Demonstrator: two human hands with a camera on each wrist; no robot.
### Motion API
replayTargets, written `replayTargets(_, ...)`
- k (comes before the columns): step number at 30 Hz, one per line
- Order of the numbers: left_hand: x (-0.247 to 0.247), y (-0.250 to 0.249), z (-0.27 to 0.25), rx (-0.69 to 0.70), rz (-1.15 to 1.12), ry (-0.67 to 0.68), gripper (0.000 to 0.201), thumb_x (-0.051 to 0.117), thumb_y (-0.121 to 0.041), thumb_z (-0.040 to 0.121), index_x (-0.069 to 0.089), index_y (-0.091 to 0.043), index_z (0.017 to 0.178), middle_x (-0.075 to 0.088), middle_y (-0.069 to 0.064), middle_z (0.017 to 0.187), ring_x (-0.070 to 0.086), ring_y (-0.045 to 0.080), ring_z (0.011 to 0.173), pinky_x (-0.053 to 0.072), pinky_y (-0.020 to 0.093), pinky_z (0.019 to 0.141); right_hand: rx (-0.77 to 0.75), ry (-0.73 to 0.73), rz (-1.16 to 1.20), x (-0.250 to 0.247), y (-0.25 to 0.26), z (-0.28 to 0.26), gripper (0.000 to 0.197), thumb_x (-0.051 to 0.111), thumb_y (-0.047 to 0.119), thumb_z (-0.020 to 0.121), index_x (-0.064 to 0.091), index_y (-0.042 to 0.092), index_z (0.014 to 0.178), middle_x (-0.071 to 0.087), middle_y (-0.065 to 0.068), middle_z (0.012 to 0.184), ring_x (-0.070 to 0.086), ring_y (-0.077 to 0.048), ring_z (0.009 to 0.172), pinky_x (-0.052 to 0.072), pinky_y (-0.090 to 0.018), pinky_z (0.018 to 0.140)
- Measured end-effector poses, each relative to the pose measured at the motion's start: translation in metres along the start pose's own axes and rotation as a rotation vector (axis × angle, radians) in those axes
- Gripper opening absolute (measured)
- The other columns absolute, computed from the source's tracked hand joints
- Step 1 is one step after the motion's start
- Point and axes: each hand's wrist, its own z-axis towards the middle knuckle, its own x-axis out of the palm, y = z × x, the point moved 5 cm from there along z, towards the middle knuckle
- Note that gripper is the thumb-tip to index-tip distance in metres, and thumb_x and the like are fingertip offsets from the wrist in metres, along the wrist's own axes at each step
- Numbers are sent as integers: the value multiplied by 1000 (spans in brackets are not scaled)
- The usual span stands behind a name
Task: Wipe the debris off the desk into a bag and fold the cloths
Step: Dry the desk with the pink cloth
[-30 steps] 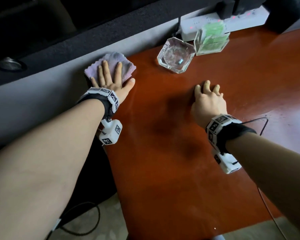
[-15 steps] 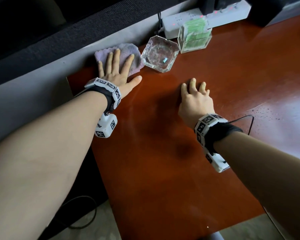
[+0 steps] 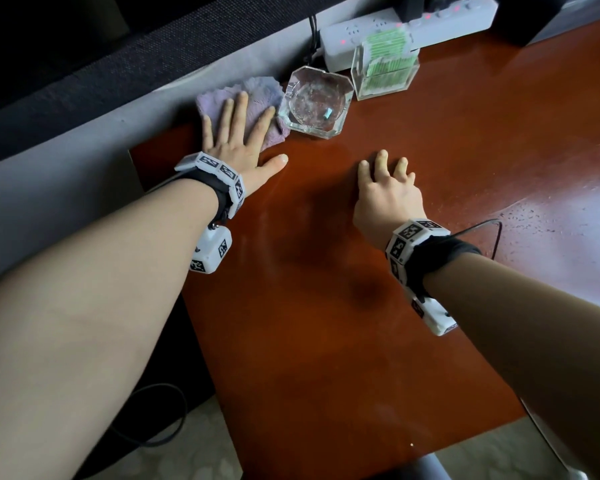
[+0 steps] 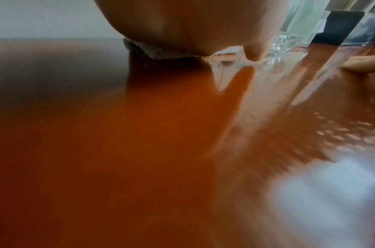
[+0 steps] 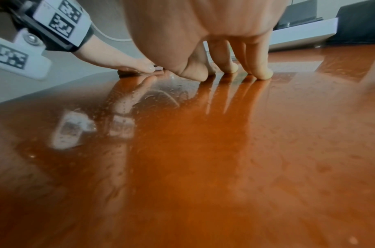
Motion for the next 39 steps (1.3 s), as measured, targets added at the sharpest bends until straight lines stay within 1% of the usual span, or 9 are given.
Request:
replayTargets(9, 15, -33, -49, -35, 9, 21, 84, 37, -72, 88, 1, -39, 156, -13, 7, 165, -9, 28, 152, 0, 61, 119, -6, 5, 29, -2, -2, -1, 65, 44, 19, 90, 22, 7, 150, 11, -22, 157, 12, -52, 140, 22, -60, 113)
replayTargets(14, 23, -44, -79, -24, 13, 49, 84, 26, -75, 86, -4, -40, 156, -15, 7, 165, -10, 28, 152, -1, 61, 119, -17, 7, 29, -1, -3, -3, 68, 46, 17, 88, 20, 7, 150, 9, -21, 158, 10, -52, 141, 18, -59, 114)
replayTargets(18, 32, -55, -123, 5, 20, 14, 86, 13, -79, 83, 0, -36, 157, -7, 10, 166, -4, 28, 153, 2, 60, 119, -20, 12, 19, 0, -4, -2, 69, 48, 16, 87, 20, 9, 149, 9, -20, 158, 10, -51, 141, 19, -59, 115)
replayTargets(20, 40, -63, -151, 14, 50, 47, 85, 10, -78, 85, -8, -35, 156, -13, 11, 165, -9, 28, 152, 2, 60, 119, -25, 6, 16, 1, -4, -4, 69, 49, 16, 85, 21, 9, 148, 9, -19, 157, 10, -51, 141, 20, -58, 115)
replayTargets(22, 48, -72, -182, 33, 63, 70, 84, 12, -76, 87, -14, -35, 155, -19, 11, 164, -15, 28, 151, 1, 61, 119, -30, -4, 15, 2, -6, -6, 71, 51, 15, 84, 21, 10, 148, 10, -19, 157, 10, -51, 141, 20, -58, 115)
replayTargets(26, 60, -77, -226, 17, 32, 70, 82, 14, -76, 87, -8, -37, 156, -15, 9, 165, -12, 28, 152, 1, 60, 120, -37, -13, -3, 2, -6, -7, 73, 54, 15, 82, 22, 10, 148, 11, -18, 157, 12, -50, 140, 20, -57, 115)
replayTargets(32, 58, -73, -224, -33, -28, 70, 75, 13, -74, 89, -3, -41, 154, -6, 5, 166, -5, 23, 153, 3, 57, 121, -15, -37, 18, 5, -8, -6, 72, 53, 14, 83, 23, 14, 148, 11, -13, 158, 11, -47, 141, 24, -55, 114)
replayTargets(36, 54, -45, -198, -66, -3, 161, 72, 13, -72, 92, -22, -45, 149, -26, -2, 162, -20, 19, 150, -7, 53, 121, 20, -78, 61, 7, -11, -8, 73, 51, 14, 82, 23, 20, 149, 10, -8, 160, 10, -42, 144, 24, -54, 115)
replayTargets(39, 44, -6, -169, -98, -38, 128, 69, 20, -69, 94, -10, -47, 152, -18, -4, 164, -14, 17, 152, -5, 53, 121, 62, -101, 104, 10, -12, -11, 76, 51, 14, 82, 21, 26, 150, 9, -2, 161, 9, -38, 146, 23, -52, 115)
